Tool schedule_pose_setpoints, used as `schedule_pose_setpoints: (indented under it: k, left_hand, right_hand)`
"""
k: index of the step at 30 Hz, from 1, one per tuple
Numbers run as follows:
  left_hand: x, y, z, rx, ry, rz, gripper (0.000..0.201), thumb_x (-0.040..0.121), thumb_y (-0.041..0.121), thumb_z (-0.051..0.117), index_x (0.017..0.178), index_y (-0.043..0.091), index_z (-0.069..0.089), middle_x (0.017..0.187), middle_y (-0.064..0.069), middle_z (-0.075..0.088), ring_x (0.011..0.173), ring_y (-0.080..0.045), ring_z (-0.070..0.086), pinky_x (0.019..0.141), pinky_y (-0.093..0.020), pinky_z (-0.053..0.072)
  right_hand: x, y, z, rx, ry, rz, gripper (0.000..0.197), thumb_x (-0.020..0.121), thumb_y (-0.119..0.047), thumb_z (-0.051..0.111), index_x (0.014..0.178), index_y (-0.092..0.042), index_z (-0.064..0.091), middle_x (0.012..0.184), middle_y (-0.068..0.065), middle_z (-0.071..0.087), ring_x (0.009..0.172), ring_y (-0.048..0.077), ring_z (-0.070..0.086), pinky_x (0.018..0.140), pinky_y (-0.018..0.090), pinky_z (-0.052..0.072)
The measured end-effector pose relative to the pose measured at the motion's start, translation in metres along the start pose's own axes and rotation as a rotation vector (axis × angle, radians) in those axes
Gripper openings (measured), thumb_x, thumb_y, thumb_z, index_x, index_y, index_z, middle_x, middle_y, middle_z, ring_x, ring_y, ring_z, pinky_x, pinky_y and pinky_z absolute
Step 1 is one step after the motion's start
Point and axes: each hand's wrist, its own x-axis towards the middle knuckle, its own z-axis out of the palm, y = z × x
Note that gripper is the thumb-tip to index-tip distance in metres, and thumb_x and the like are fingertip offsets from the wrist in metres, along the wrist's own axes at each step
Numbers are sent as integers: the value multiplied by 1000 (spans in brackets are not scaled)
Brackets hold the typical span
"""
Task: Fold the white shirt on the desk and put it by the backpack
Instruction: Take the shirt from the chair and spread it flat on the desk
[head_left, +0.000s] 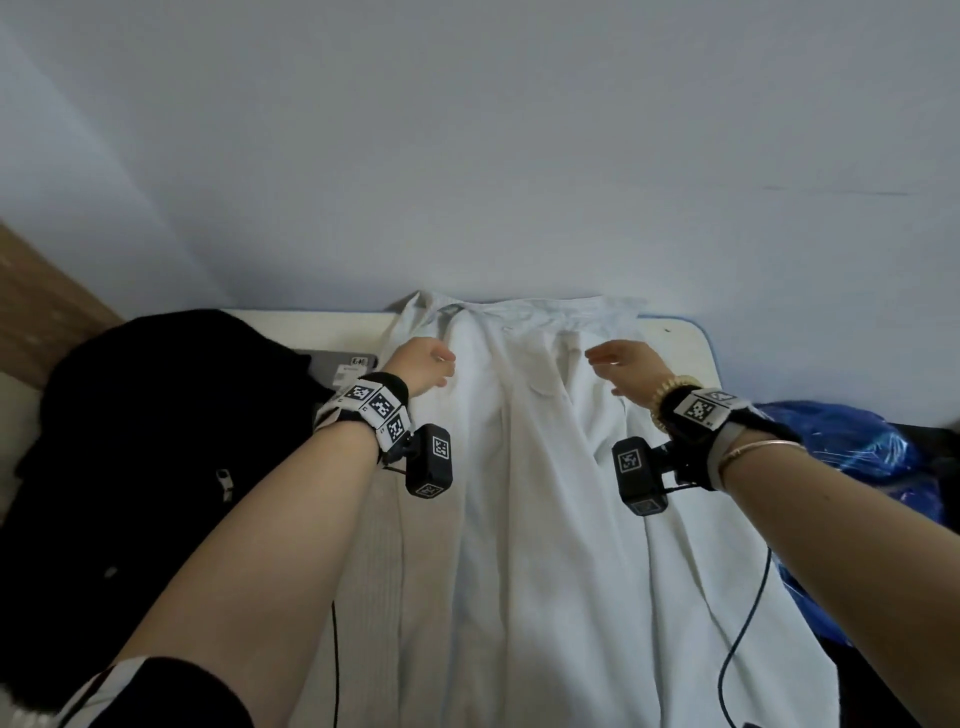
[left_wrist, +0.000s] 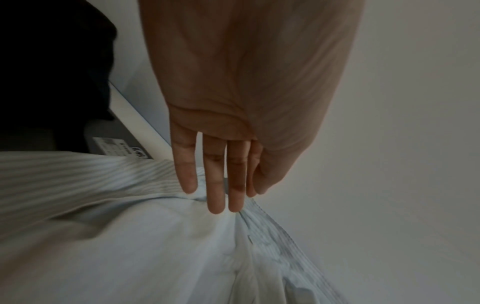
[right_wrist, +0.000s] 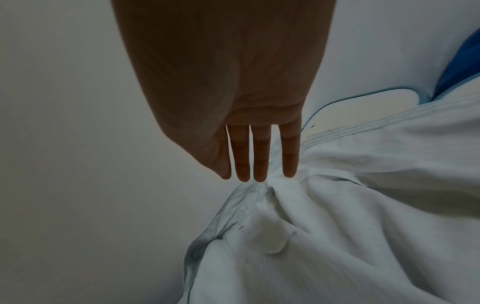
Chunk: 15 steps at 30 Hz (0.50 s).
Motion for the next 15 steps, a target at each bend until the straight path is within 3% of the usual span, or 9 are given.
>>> schedule_pose_setpoints:
  k: [5,9,13,15]
  left_hand:
    - [-56,-26,11,-63,83,-40,18,88,7,54,103,5,62,99,-10,69,78,-20,63,59,-24,43]
    - [-108,-57,26,4,158,-87,9,88,15,58,88,7,63,87,-10,69,74,-22,64,61,-25,45]
    - [-158,-91,44,66,235,-198,27,81,31,69,97,13,56,99,-6,61,96,-25,62,82,-32,49]
    - [-180,-103,51,96,248,-258,39,81,33,69,108,11,53,109,-6,58,106,-25,57,87,-32,44]
  right_hand:
    - [-41,-2,11,39,-61,-29,28,89,-2,52,114,-5,65,118,12,65,99,23,59,89,42,52]
    - [-77,1,30,47,-163,-58,26,90,-1,49,108,-7,67,112,11,66,92,19,57,81,40,53]
    - [-113,9,53,62,-254,-55,25,90,0,48,104,-7,67,110,15,66,94,24,59,71,32,51]
    - [-130,11,63,49,-279,-57,25,90,0,49,106,-5,67,114,17,65,100,36,61,76,38,52]
